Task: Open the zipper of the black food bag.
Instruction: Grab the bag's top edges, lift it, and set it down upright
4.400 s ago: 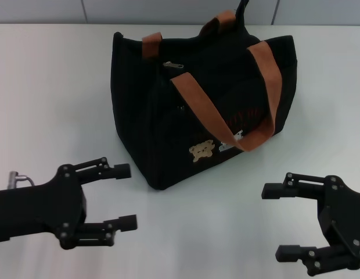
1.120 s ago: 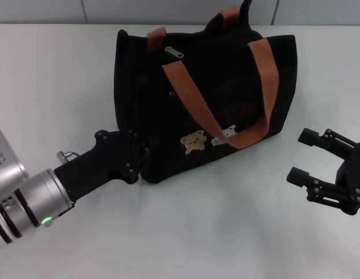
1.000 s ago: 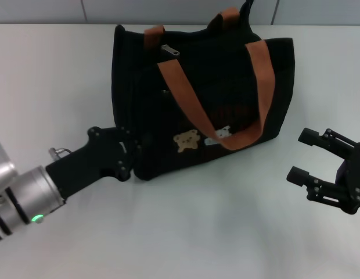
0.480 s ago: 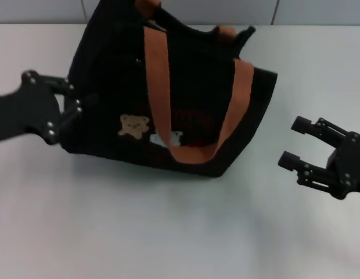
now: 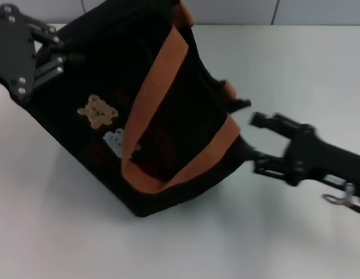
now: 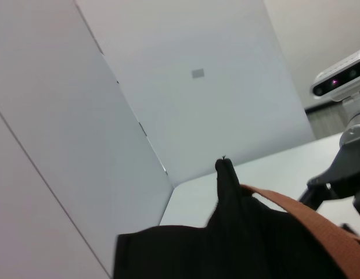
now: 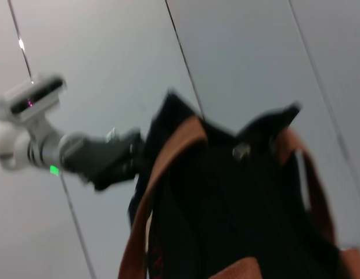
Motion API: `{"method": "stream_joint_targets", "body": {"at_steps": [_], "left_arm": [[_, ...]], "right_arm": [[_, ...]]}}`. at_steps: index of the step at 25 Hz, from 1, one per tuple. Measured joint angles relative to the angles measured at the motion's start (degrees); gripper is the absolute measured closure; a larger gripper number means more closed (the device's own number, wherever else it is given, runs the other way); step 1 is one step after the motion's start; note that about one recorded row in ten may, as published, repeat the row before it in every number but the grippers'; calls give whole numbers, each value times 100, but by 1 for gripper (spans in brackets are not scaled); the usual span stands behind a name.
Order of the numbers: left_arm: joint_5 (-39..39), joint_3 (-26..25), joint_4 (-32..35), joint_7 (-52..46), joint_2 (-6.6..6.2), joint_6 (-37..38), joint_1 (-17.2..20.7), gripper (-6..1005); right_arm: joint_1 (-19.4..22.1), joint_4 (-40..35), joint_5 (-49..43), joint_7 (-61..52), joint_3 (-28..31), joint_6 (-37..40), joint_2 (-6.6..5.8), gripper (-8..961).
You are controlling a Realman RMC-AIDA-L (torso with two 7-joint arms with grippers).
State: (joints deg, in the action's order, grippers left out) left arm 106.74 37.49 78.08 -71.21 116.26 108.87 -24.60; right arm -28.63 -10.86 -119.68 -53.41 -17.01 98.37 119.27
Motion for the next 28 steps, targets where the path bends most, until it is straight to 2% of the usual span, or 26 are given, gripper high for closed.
{"method": "stream_joint_targets", "body": {"at_steps": [3,4,5,9,12,15,19,20,24,28], "left_arm": [[33,8,221,-124,29,56,-128,923],[36,54,248,-120,65,91,-181,923],[36,54,248,-120,65,91,-181,923],[36,225,214,85,198,98,-197,923],[19,303,204,156,215,93,-145,923],[-3,346,193,201,217,89,-60,923],[-12,345,18,368,220,78,67,924],[-12,345,18,368,220,78,67,924],[-16,326,-281,555,222,74,113,924],[-19,333,-506,702,222,70,122,924]], "right_arm": [[-369,514,-6,70,-300,-518,31,118],[-686,942,-9,209,-437,-898,43,120],[-686,942,-9,209,-437,-898,43,122],[-1215,1613,-13,432,-517,-1605,62,130],[-1325,1729,-13,465,-498,-1811,65,136],[-1157,1601,9,464,-475,-1631,51,142],[-653,1061,33,425,-445,-976,16,150],[-653,1061,33,425,-445,-976,16,152],[-225,615,50,419,-119,-293,7,160],[-134,455,58,419,-75,-98,2,168]]}}
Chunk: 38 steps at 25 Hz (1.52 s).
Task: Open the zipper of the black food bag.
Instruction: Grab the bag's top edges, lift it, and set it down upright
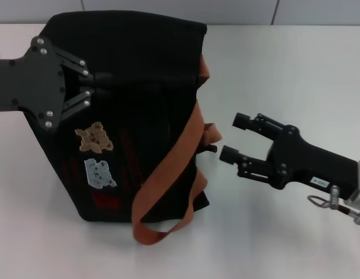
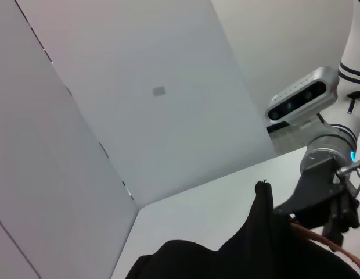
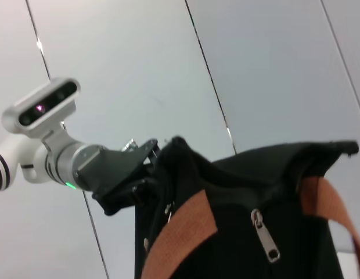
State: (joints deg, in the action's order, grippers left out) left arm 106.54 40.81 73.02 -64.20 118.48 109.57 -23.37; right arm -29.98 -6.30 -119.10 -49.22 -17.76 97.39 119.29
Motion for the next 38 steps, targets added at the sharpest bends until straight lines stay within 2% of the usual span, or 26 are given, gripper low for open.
{"method": "stream_joint_targets", "body": {"at_steps": [8,11,16,21,34,38], "left_arm": [[-4,23,-229,176,12,23,27,926],[-2,23,-328,182,7,18,12,927],[1,23,-348,178,9,26,3,927],[7,92,-351,125,13,33,-34,927],[7,248,-351,112,20,-18,-73,927],[6,252,-353,110,17,-67,-79,927]], "right_arm": [[3,5,368,898,82,64,24,184],[-67,369,453,1710,172,-135,38,190],[-202,677,455,2242,170,-447,41,200],[-415,1033,434,2766,171,-850,52,440],[-743,1096,391,2772,132,-1087,50,451],[-760,1093,389,2770,132,-1105,50,556]]}}
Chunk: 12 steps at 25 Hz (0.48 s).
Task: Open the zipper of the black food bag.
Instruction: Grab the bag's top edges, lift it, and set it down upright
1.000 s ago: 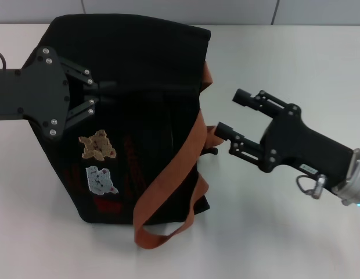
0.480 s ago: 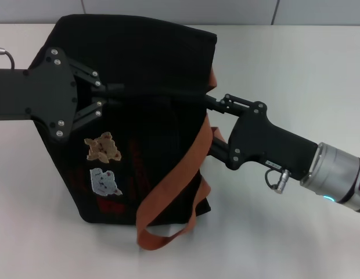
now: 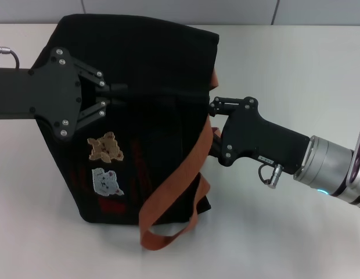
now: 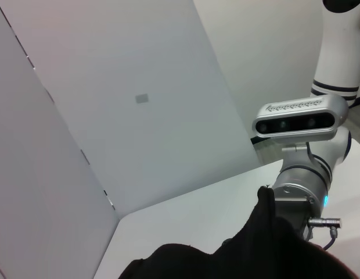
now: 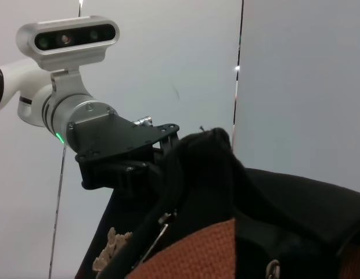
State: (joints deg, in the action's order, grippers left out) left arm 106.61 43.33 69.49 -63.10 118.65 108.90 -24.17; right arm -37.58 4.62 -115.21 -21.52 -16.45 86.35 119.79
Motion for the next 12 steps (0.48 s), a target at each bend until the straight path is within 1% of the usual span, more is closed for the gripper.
{"method": "stream_joint_targets", "body": {"at_steps": [3,7,12], "left_arm": [[-1,0,-46,-1,0,-23,-7,927],[-1,0,-115,-1,-1,-29,-36,927],[0,0,-128,-1,-1,-28,-54,927]], "right_arm": [[-5,-8,-6,7,1,-3,0,634],[-10,-14,-17,-4,1,-5,-2,846],[-9,-32,-19,-7,4,0,-7,899]]}}
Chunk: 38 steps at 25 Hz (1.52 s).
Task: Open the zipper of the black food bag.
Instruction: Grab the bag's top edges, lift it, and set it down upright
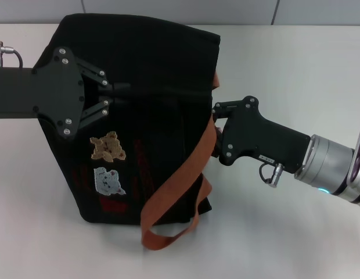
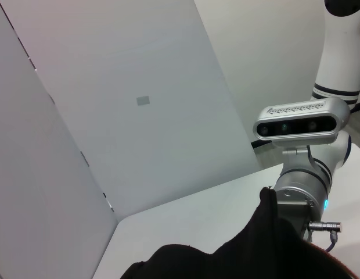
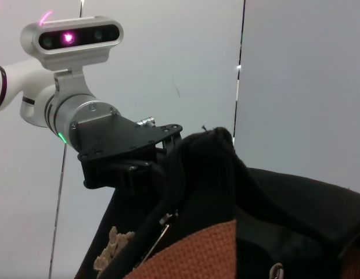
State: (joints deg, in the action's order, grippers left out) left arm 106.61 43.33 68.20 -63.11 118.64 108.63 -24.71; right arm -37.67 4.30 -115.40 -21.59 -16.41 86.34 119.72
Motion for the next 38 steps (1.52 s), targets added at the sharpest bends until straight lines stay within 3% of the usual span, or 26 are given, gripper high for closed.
{"method": "stream_joint_targets", "body": {"at_steps": [15,26,38], "left_arm": [[-8,0,-11,-11,1,5,18,927],[-10,0,-103,-16,1,-10,-14,927],[-9,0,-167,-18,1,-9,-51,927]], "right_arm": [[285,241,67,1321,223,-68,19,951],[485,825,71,2400,688,-219,25,696],[428,1421,45,3585,1131,-705,25,695]]}}
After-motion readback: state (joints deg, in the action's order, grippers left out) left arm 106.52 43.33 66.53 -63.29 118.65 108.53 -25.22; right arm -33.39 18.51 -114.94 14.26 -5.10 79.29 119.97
